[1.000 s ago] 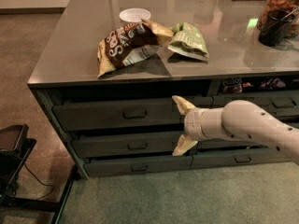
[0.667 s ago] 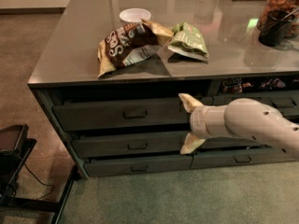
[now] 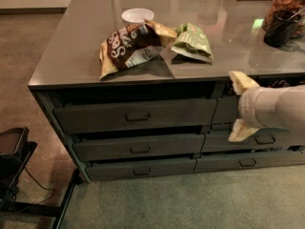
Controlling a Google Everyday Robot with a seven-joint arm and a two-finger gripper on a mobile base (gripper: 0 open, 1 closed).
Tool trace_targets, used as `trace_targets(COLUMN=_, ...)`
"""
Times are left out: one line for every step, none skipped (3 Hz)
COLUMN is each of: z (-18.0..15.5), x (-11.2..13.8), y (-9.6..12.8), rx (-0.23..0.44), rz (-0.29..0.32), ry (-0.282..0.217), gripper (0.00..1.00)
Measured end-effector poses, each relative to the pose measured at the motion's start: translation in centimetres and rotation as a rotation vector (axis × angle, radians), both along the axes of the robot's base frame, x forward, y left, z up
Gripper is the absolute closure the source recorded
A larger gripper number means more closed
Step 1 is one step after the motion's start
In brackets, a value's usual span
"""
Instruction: Close top drawer
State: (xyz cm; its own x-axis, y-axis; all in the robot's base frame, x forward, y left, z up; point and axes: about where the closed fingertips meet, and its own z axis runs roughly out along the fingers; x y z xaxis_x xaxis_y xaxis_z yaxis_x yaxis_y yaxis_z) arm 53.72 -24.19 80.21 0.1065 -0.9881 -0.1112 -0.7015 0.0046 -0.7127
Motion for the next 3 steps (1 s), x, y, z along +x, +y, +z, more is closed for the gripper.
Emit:
trace_targets(z=0.3, x=0.0, y=-0.2, rx=-0.008, rz=-0.002, ry=-0.005, gripper=0.0)
trace_targets(z=0.0, x=-0.2, y=0.3, rx=0.018, rz=0.014, ry=0.004, gripper=0.0)
trace_targets(z=-0.3, x=-0.3, y=-3.4, rx=0.035, rz=-0.027, ry=0.008, gripper=0.0)
